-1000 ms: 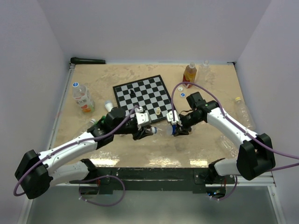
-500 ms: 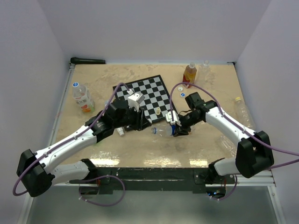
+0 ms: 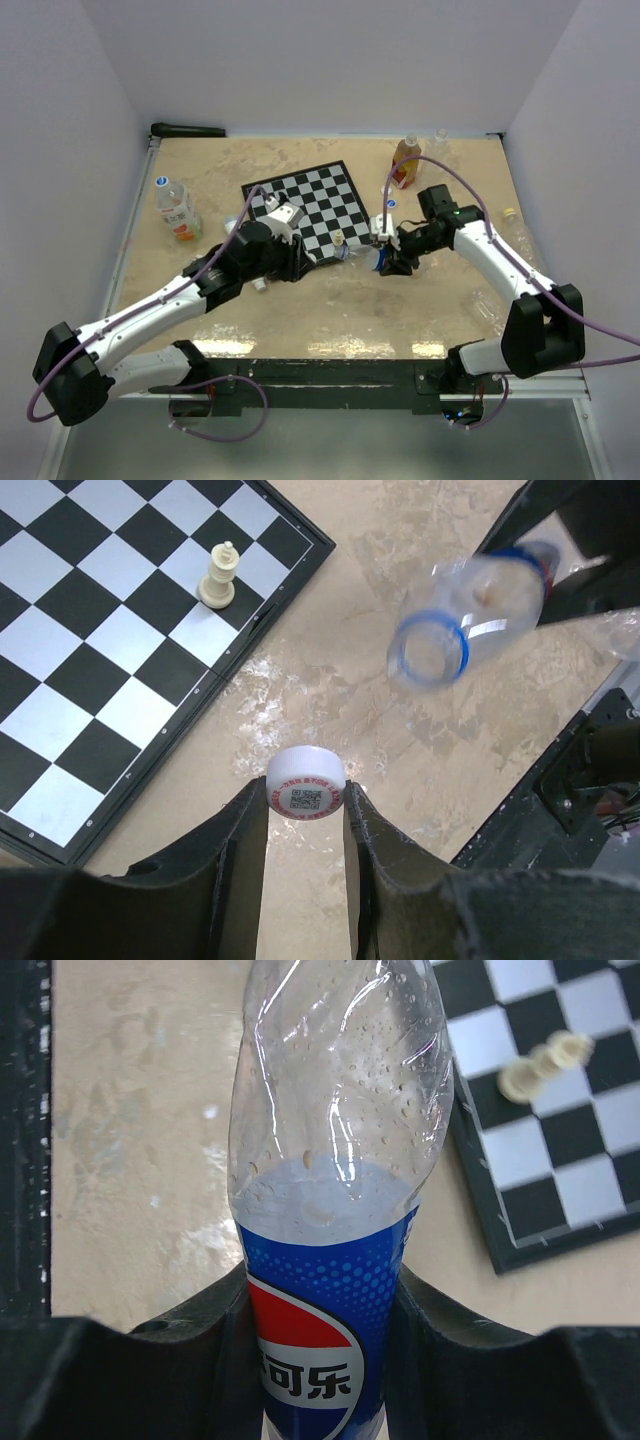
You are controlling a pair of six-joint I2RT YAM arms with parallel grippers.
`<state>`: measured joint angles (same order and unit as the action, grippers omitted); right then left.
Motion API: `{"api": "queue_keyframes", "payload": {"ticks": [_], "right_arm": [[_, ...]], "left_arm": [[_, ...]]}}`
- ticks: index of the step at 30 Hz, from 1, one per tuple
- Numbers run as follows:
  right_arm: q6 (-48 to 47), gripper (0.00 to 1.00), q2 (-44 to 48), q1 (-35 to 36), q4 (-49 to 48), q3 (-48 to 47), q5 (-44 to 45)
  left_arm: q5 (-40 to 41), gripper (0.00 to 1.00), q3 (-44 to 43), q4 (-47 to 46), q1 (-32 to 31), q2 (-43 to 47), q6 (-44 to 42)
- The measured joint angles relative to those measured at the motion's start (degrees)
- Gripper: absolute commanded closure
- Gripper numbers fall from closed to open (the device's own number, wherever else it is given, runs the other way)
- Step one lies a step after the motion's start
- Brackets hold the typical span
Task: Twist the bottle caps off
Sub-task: Place the bottle cap at the center of the board.
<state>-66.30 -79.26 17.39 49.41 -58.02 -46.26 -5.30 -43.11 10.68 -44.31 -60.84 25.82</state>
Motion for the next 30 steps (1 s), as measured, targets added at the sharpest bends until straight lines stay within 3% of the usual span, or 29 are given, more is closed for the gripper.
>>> {"api": "queue_keyframes", "payload": {"ticks": [6, 16, 30], "right_arm": [[5.0, 1.00, 0.3, -7.7, -2.1, -1.1, -0.7], [20.7, 1.00, 9.2, -16.0, -15.1, 0.6, 4.8], [31.2, 1.00, 10.1, -20.8, -22.6, 1.6, 9.8]], "left_arm": [[0.0, 1.00, -4.4, -4.0, 0.0, -9.9, -1.8], [-0.3, 1.00, -22.3, -11.2, 0.0, -33.2, -2.9], [-1.2, 1.00, -49.7, -11.2, -0.1, -60.3, -2.9]]}}
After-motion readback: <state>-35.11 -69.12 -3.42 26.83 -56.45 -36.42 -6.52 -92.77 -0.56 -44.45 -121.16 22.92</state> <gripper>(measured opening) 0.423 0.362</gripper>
